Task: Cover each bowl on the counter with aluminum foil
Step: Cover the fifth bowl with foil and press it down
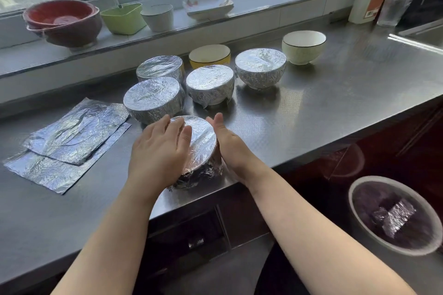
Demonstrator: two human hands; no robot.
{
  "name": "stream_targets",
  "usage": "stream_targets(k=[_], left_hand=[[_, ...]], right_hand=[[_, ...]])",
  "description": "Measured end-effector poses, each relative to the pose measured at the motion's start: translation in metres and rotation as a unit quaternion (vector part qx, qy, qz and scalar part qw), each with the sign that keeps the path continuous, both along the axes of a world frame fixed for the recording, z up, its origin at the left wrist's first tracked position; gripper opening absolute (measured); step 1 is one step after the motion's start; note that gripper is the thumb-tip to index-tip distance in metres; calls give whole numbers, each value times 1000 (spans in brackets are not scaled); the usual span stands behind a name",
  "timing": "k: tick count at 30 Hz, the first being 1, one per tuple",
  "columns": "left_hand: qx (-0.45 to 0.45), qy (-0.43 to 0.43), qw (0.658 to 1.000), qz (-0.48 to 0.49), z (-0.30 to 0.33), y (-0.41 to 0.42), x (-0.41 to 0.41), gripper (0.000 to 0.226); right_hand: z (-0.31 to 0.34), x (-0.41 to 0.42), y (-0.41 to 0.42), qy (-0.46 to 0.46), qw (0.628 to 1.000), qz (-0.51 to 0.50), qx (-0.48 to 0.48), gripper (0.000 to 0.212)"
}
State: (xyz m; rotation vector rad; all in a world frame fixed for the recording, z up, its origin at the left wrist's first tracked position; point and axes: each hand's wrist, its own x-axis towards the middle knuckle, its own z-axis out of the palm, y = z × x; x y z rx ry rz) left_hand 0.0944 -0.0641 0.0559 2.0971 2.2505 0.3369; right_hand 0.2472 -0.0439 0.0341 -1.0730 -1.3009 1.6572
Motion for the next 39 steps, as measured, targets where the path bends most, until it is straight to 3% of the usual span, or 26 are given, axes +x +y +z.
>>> stream_targets(k=[4,9,15,18,23,29,39], left_hand=[[-43,22,997,53,5,-7,12,83],[-87,20,993,78,13,-7,20,93],[-68,37,994,71,17,-5,14,80],[-10,68,998,4,15,6,2,69],[-11,25,997,-72,-6,25,-16,85],[-9,9,998,-68,-5,23,-15,79],[-7,-5,998,-56,-4,21,-12,75]], right_hand=[[-6,4,18,-44,996,-65,46,67],[-22,-2,0,13,972,-208,109,36],[-34,-17,-21,-28,963,-206,170,38],[-32,-20,-21,-26,957,-221,188,38],[-33,-26,-19,-24,956,-224,190,37],[-33,-25,-14,9,958,-236,162,34],[-34,-24,-11,-10,953,-275,126,30]])
